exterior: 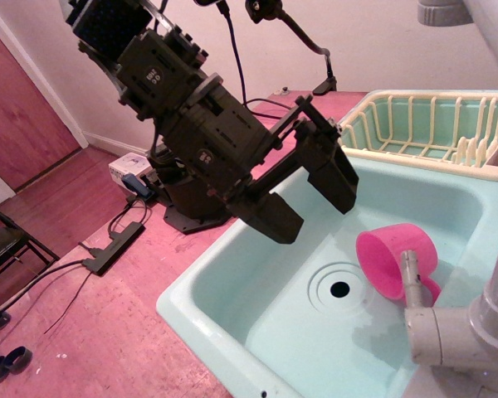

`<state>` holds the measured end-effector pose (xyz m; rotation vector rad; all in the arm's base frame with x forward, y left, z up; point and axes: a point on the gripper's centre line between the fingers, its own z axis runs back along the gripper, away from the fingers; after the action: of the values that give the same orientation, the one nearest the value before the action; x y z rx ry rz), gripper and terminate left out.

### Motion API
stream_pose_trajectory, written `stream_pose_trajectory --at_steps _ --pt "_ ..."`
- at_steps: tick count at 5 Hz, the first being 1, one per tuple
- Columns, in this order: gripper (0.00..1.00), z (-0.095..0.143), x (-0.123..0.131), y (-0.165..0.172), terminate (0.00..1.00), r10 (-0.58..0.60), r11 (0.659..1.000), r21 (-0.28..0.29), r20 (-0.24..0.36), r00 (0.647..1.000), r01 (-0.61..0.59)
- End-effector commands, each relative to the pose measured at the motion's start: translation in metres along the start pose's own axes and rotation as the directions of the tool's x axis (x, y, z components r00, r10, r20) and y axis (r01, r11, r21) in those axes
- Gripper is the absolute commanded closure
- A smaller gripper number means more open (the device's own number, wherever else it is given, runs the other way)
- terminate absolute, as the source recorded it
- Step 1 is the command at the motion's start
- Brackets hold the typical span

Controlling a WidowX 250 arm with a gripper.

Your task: Flip cup upright

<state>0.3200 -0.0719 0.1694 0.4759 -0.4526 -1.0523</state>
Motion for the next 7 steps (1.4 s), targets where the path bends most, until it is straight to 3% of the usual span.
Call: stream_pose_trajectory --at_steps 1,3,7 --pt "0.0 0.0 0.0 0.0 0.0 0.0 1.0 0.0 0.0 1.0 0.0" --pt "0.0 -0.017 -0.009 0.0 0.0 0.184 0.973 0.143 -0.03 0.982 -0.178" --pt "0.0 -0.064 -0.005 -0.007 0.0 0.353 0.918 0.204 -0.031 0.935 -0.34"
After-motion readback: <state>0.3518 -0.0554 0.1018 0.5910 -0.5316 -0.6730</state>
